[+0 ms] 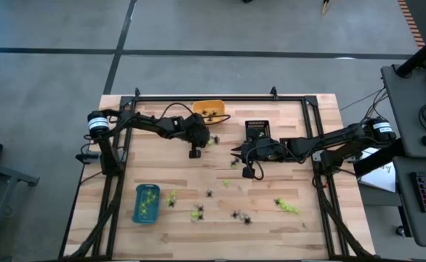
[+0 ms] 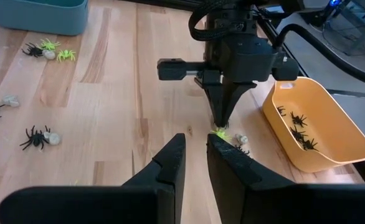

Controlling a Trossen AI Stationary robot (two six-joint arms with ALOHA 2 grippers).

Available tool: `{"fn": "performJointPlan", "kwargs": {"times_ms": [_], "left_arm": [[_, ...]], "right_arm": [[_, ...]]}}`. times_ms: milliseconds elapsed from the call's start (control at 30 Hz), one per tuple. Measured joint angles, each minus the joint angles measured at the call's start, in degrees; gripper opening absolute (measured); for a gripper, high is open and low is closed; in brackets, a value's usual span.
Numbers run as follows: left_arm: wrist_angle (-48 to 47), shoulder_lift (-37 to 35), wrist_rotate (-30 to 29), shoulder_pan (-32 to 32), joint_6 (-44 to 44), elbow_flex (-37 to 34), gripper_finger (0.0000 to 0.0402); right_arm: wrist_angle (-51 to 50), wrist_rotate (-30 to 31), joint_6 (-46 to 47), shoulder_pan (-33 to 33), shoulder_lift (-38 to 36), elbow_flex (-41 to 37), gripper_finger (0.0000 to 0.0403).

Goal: Sort Halloween decoration
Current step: Put the black spider toy into the yellow bin

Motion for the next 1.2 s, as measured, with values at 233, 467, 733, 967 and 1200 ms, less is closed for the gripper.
{"fn": "performJointPlan", "kwargs": {"times_ms": [233,467,733,967,1200], "left_arm": [[-2.0,-1.4,-0.1,-0.1,-0.2,0.0,0.0000],[-4.8,-5.7,0.1,-0.1,-0.1,0.0,0.0000],[-5.4,-5.8,1.6,0.5,1.8,-0.3,0.0014],[-4.6,-5.6,4.8,2.4,3.4,-1.1,0.0081],[-1.0,-2.7,4.7,3.3,4.3,-2.1,0.0139]], "right_arm": [[0.0,0.0,0.0,0.0,0.0,0.0,0.0059],[-0.1,0.0,0.0,0.0,0.0,0.0,0.0059],[-0.4,0.0,0.0,0.0,0.0,0.0,0.0059],[-0.5,0.0,0.0,0.0,0.0,-0.1,0.0059],[-0.5,-0.1,0.0,0.0,0.0,-0.1,0.0059]]}}
